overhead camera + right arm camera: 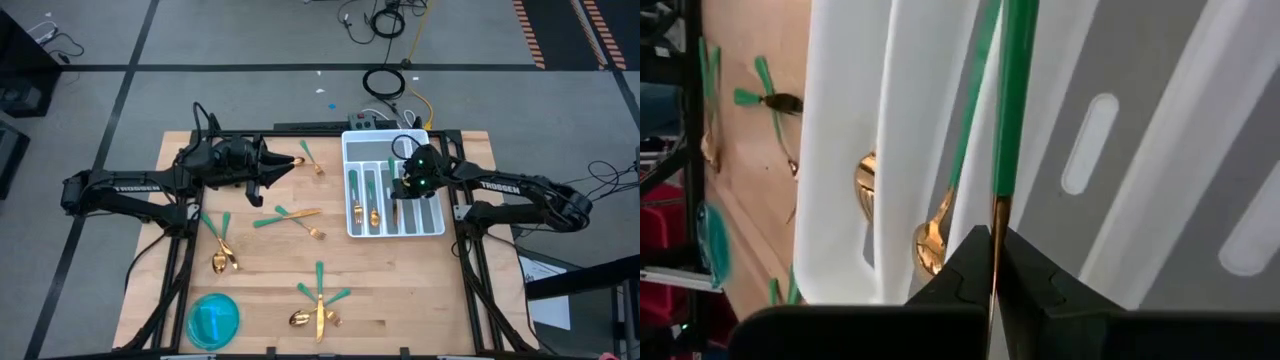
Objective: Sort silverware
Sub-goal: Put the green knife into the white silverware organizer
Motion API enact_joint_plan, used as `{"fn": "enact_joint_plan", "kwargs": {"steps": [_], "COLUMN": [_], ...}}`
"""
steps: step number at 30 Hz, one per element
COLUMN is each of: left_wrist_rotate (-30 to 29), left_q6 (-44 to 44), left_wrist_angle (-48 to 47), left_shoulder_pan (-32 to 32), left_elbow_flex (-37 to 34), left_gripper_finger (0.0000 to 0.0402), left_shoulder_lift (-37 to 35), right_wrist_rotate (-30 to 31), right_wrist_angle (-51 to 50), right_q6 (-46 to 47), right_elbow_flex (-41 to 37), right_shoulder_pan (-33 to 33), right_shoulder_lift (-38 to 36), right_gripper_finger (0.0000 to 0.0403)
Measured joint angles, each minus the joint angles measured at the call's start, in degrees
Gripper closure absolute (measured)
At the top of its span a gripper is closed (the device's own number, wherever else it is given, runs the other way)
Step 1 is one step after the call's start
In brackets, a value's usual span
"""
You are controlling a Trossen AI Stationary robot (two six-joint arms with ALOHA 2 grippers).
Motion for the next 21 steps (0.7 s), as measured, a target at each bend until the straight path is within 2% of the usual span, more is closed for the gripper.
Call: {"fn": "enact_joint_plan", "kwargs": {"steps": [7,21], "left_wrist_rotate": [0.0,0.0], "left_q6": [0.3,0.5], "left_wrist_angle": [-0.2,-0.2], "left_shoulder_pan": [0.0,0.0], "left_elbow_flex": [0.0,0.0], "left_gripper_finger": [0.0304,0.0304], "left_shoulder_lift": [0.0,0.0], "right_wrist_rotate": [3.4,3.5], "right_wrist_angle": [0.0,0.7], "right_q6": [1.3,1.9], "right_elbow_flex": [0.0,0.0], "right_shoulder_pan": [2.0,3.1], "right_shoulder_lift": [1.7,6.5], "right_gripper_finger": [0.0403,0.0403]}}
